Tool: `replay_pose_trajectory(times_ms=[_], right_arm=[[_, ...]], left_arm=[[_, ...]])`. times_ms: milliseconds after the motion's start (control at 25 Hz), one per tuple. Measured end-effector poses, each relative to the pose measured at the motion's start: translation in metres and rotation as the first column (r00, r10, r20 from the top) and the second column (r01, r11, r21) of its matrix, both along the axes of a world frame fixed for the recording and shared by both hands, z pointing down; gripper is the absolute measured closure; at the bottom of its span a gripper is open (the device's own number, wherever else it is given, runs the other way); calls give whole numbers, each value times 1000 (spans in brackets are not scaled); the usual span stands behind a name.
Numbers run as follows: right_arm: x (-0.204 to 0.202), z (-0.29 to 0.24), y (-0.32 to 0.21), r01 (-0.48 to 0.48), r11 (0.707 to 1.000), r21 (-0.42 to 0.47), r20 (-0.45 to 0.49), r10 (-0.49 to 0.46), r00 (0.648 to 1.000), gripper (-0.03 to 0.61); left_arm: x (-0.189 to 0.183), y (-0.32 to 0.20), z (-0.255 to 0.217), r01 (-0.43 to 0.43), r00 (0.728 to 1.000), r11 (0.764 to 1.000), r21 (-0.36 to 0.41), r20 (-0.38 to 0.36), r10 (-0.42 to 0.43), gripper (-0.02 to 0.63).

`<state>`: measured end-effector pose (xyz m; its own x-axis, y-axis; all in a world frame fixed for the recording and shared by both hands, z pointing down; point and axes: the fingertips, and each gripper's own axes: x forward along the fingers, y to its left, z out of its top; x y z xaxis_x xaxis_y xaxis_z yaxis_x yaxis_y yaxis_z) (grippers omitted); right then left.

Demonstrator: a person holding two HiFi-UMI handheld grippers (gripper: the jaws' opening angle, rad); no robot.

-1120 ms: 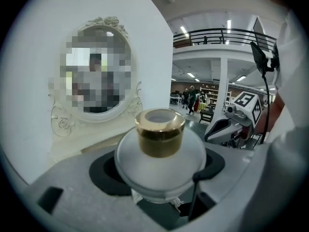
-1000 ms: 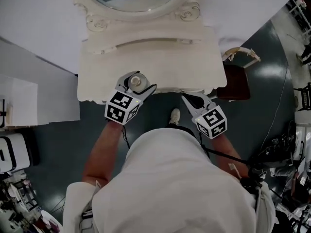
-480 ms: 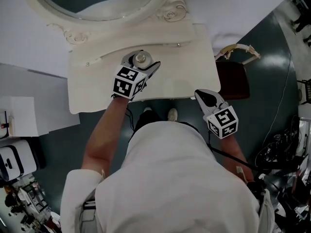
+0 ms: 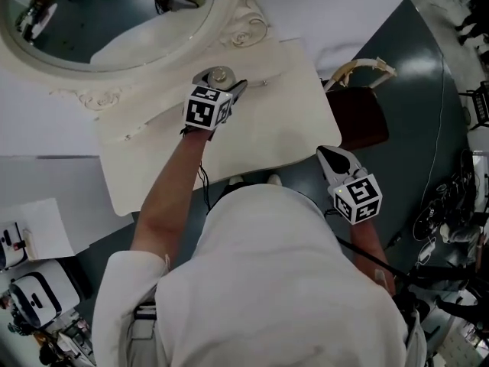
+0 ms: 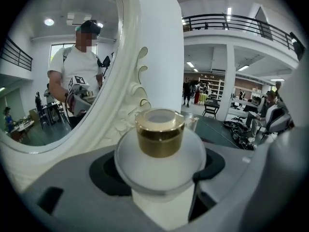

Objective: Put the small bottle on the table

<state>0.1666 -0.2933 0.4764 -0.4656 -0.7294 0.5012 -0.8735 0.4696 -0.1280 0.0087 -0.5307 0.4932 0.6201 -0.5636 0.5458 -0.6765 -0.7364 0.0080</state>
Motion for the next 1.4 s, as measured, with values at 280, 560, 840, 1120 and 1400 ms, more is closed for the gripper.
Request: replay_pose_trajectory(times_ms=[280, 560, 840, 1120, 1400], right_arm=[[-7, 4, -12, -97, 995, -29, -7, 97, 995, 578], [-1, 12, -17, -176, 982, -70, -28, 174, 984, 578], [4, 19, -16, -228, 968, -103, -43, 224, 974, 578], [2, 20, -14, -241, 963, -119, -40, 238, 970, 578], [5, 16, -12, -258, 957, -130, -44, 254, 966, 578]], left_arm=[[7, -56, 39, -18, 1000, 999, -36, 24, 19, 273], [11, -99, 69, -9, 999, 999, -51, 46, 11, 273], [22, -116, 89, -14, 998, 998, -59, 55, 17, 273], [18, -120, 96, -6, 997, 999, -53, 72, 10, 273], [23, -120, 99, -11, 997, 998, -55, 72, 15, 273]])
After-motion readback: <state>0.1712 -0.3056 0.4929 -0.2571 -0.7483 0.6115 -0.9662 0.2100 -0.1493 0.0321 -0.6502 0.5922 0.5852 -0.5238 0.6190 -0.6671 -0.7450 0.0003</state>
